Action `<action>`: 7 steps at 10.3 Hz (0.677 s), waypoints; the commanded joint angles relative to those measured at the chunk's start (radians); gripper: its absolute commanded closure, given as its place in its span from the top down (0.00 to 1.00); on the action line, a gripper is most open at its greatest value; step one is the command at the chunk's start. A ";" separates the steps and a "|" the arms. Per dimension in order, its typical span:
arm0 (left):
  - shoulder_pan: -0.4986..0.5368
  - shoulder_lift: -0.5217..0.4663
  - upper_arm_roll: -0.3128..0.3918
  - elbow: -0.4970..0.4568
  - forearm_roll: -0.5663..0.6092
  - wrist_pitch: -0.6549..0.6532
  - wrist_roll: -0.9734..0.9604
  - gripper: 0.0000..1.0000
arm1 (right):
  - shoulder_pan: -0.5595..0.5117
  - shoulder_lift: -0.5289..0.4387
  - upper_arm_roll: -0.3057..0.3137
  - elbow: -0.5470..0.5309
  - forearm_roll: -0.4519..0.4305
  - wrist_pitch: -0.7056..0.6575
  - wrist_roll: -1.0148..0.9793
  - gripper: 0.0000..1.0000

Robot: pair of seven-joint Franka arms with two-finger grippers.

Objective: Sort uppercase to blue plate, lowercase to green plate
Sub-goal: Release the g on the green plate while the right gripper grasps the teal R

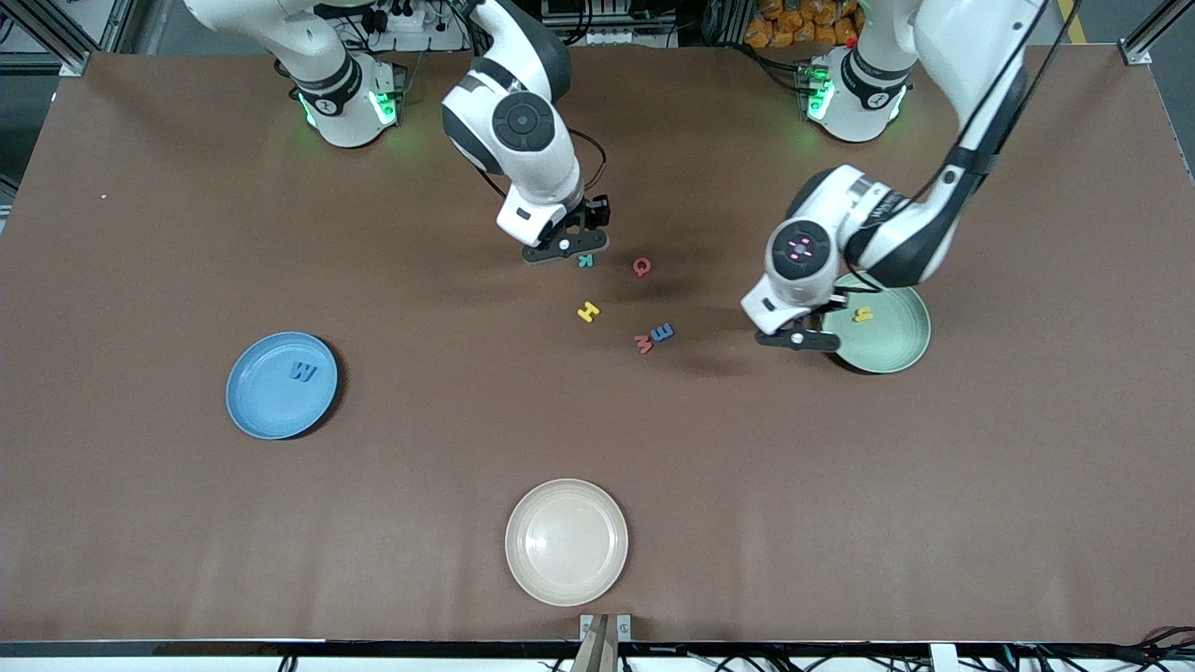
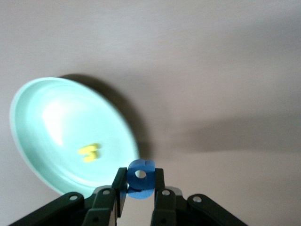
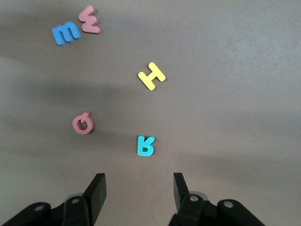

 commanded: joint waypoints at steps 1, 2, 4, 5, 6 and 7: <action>0.029 -0.052 0.066 -0.052 0.033 -0.023 0.158 0.00 | 0.024 0.064 0.003 0.003 -0.063 0.051 0.071 0.66; 0.032 -0.044 0.094 -0.074 0.050 -0.006 0.163 0.00 | 0.035 0.082 0.003 0.003 -0.077 0.066 0.077 0.60; 0.036 -0.041 0.116 -0.077 0.056 0.014 0.149 0.83 | 0.044 0.118 0.003 0.000 -0.110 0.103 0.105 0.59; 0.036 -0.047 0.116 -0.072 0.045 0.014 0.134 1.00 | 0.049 0.138 0.003 -0.004 -0.136 0.124 0.134 0.59; 0.036 -0.053 0.116 -0.065 0.033 0.014 0.107 1.00 | 0.049 0.152 0.003 -0.013 -0.171 0.143 0.159 0.59; 0.036 -0.053 0.114 -0.048 0.022 0.014 0.099 1.00 | 0.050 0.165 0.003 -0.018 -0.187 0.159 0.176 0.59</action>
